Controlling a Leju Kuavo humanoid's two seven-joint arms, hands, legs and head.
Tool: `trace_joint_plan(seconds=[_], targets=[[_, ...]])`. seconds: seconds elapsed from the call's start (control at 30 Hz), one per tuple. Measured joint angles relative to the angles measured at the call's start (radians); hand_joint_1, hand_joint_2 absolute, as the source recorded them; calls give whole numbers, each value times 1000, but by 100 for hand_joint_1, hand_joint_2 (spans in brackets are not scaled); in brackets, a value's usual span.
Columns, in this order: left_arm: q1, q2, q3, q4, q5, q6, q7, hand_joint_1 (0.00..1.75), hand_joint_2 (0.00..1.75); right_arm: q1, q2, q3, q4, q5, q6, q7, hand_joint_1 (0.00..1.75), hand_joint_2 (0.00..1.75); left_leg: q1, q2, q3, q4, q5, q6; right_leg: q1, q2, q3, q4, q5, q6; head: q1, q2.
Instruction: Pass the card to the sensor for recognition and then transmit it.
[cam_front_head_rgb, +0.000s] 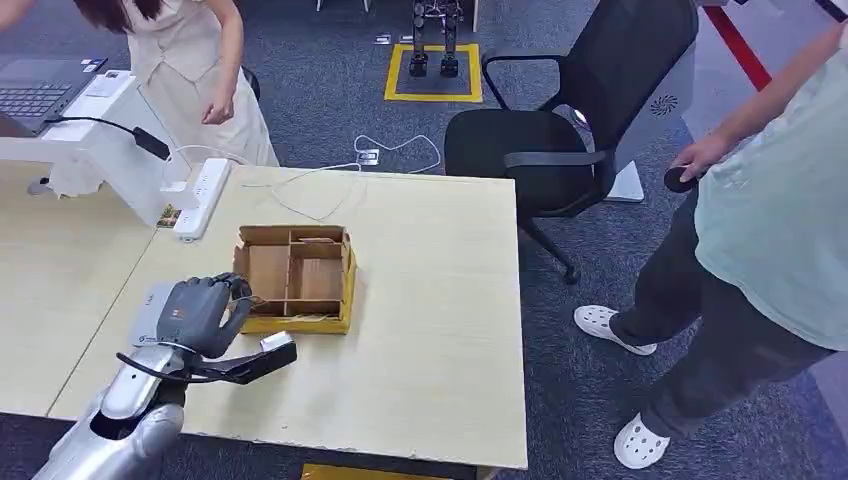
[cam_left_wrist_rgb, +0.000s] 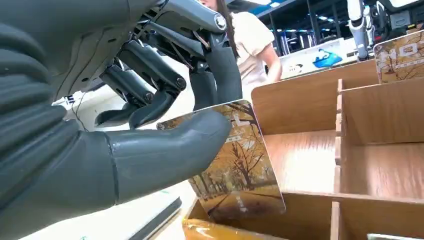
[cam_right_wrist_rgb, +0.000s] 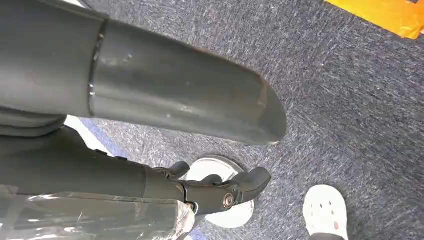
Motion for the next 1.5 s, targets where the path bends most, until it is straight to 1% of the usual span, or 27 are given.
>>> trace_joint_plan(seconds=[0.1, 0.17, 0.3, 0.37, 0.47, 0.7, 0.8, 0.9, 1.0, 1.13, 1.23, 1.33, 1.5], targets=[[-5, 11, 2, -6, -8, 15, 8, 175, 175, 0, 0, 0, 0, -2, -1, -1, 0, 0, 0, 0, 0, 0, 0, 0, 0, 0, 0, 0, 0, 0, 0, 0], [-28, 32, 13, -16, 4, 15, 6, 175, 175, 0, 0, 0, 0, -6, -2, -2, 0, 0, 0, 0, 0, 0, 1, 0, 0, 0, 0, 0, 0, 0, 0, 0], [-111, 87, 57, -40, 39, 5, -28, 175, 175, -1, 0, 0, 3, -13, -5, -9, 0, 0, 0, 0, 0, 0, 1, 0, 0, -1, 0, 1, 1, -1, -1, 0], [-144, 101, 69, -47, 43, -3, -42, 175, 175, -1, 0, 0, 5, -15, -7, -13, 0, 0, 0, 0, 0, 0, 1, 0, 0, -1, 0, 1, 1, -1, -1, 0], [-178, 106, 71, -49, 45, -9, -48, 175, 175, -5, 0, 0, 9, -15, -9, -19, 0, 0, 0, 0, 0, 0, 1, 0, 0, -1, 0, 1, 1, -1, -1, 0], [-230, 105, 70, -46, 39, 16, -34, 175, 175, -14, 0, 1, 18, -20, -17, -22, 0, 0, 0, 0, 0, 0, 1, 0, 0, 0, -1, 1, 1, -1, 0, 0], [-281, 96, 65, -34, 28, 27, -26, 175, 175, -17, 0, 5, 20, -21, -18, -24, 0, 0, 0, -1, 0, 0, 1, 0, 0, -1, -1, 1, 1, -1, -1, 0], [-355, 74, 55, 2, 13, 30, -18, 175, 175, -29, 0, 16, 26, -21, -18, -26, 0, 0, 0, -1, 0, 0, 1, 0, 0, -1, -1, 1, 1, -1, -1, 0], [-410, 54, 45, 36, 6, 30, -14, 175, 175, -34, 0, 23, 30, -21, -18, -28, 0, 0, 0, 0, 0, 1, 2, -1, 0, 0, -1, 1, 2, -2, -2, 0], [-505, 18, 13, 122, -18, 34, 16, 175, 175, -55, 1, 43, 48, -36, -18, -42, 0, 0, 0, 0, 0, 1, 2, 0, 0, 0, -1, 1, 2, -1, -1, 0], [-566, -8, -10, 196, -31, 59, 42, 175, 175, -69, 3, 58, 61, -55, -23, -45, 0, 0, 0, 0, 0, 1, 2, 0, 0, 1, -1, 1, 3, -1, -1, 0], [-598, -28, -27, 254, -39, 81, 56, 175, 175, -73, 4, 71, 74, -68, -30, -52, 0, 0, 0, 0, 0, 1, 2, 0, 0, 0, -1, 1, 3, -1, -1, 0], [-618, -53, -37, 332, -47, 103, 72, 175, 175, -76, 4, 88, 87, -86, -42, -59, 0, 0, 0, 0, 0, 1, 2, 0, 0, 1, -1, 1, 3, -1, -1, 0]])
